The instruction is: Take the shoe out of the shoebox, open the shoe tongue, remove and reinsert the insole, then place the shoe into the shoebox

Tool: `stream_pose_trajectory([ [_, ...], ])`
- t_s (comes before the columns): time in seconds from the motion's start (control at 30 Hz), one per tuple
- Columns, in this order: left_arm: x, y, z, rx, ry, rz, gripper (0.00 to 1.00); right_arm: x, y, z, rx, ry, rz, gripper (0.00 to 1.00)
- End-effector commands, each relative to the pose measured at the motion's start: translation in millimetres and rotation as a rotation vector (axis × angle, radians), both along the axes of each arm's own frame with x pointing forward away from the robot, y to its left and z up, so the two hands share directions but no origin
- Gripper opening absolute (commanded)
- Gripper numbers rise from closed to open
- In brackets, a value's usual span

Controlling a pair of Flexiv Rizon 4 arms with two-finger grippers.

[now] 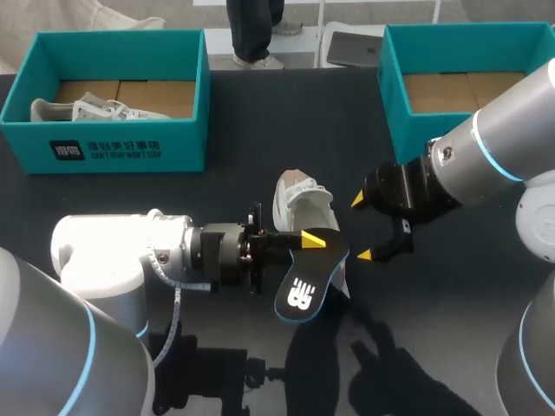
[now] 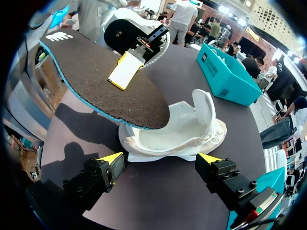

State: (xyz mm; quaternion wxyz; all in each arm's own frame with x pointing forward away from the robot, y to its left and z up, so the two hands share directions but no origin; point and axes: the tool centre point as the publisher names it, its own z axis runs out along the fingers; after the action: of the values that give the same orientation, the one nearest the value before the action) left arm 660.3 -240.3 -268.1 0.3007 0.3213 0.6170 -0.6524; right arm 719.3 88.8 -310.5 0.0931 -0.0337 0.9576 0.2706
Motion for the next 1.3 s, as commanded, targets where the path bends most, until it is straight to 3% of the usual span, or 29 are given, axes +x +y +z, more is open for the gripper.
stream_pose_trajectory([
  [0.03,1.5,-10,-5,0.004,0.003,0.000,0.00,14.2,7,-18,0.011,-0.001,0.018,1.00],
  [0.23,0.2,-9,-5,0.006,0.005,0.001,0.00,21.2,8,-24,0.009,-0.001,0.038,1.00],
  [0.83,3.2,-7,-15,-0.004,0.084,0.017,0.00,18.9,5,-27,0.018,-0.015,0.007,1.00],
  [0.97,8.5,-3,-24,0.034,0.104,0.036,0.00,18.9,5,-27,0.018,-0.015,0.007,1.00],
  [1.3,32.2,-7,-43,0.006,0.113,0.038,0.00,18.9,5,-27,0.018,-0.015,0.007,1.00],
])
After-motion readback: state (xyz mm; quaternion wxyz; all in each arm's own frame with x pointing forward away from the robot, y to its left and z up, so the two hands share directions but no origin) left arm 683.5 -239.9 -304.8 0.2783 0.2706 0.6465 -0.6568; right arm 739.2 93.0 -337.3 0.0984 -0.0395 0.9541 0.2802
